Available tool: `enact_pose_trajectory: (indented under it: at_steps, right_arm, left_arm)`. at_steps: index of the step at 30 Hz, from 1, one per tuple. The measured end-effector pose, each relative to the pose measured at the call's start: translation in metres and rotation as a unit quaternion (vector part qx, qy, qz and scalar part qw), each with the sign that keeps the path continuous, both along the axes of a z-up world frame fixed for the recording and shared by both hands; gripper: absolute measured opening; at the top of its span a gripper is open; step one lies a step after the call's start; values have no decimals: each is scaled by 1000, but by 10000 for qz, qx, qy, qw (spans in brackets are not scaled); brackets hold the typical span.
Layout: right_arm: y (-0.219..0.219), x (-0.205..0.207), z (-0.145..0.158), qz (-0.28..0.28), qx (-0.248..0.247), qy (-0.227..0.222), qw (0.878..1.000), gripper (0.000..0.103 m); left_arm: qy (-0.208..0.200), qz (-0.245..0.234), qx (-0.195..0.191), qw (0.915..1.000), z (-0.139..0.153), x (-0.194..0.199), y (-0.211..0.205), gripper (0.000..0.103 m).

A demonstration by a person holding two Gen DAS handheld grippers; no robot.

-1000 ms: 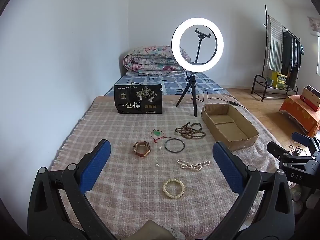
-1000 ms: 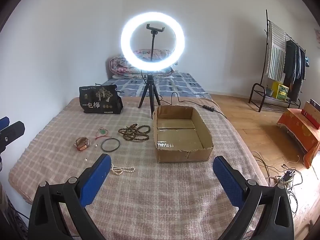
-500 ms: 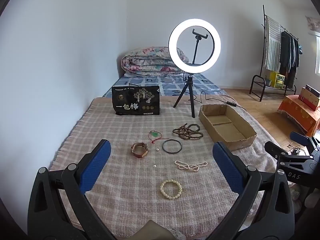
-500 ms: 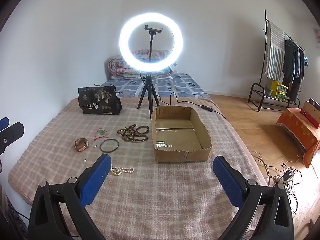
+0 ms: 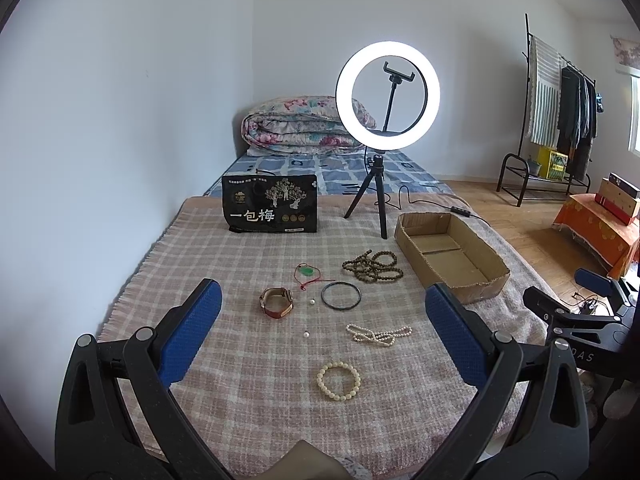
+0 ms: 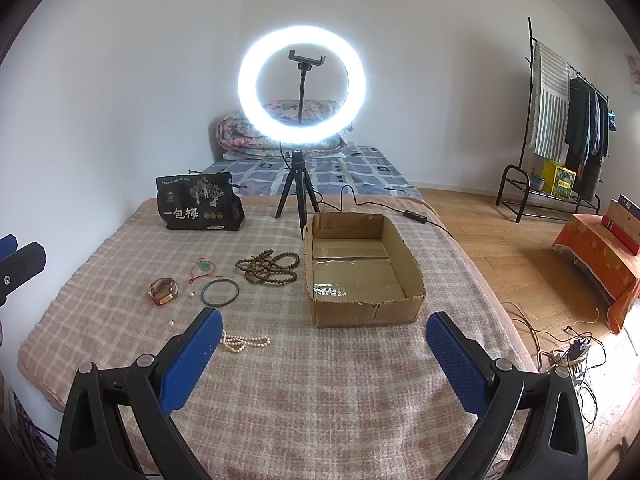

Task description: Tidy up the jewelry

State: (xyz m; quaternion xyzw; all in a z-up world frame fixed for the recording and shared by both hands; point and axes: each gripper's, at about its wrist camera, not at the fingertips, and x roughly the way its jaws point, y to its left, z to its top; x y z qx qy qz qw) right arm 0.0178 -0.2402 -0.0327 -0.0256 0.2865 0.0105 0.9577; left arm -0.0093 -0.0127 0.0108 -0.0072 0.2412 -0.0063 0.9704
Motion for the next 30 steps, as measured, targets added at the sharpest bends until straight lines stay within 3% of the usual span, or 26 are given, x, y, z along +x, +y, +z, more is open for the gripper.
enact_pose_trajectory:
  at_steps: [30]
  right_arm:
    - [1, 1, -2, 15, 37, 21, 10000, 103]
  left_arm:
    - [-11, -10, -32, 10000, 3, 0, -2, 103]
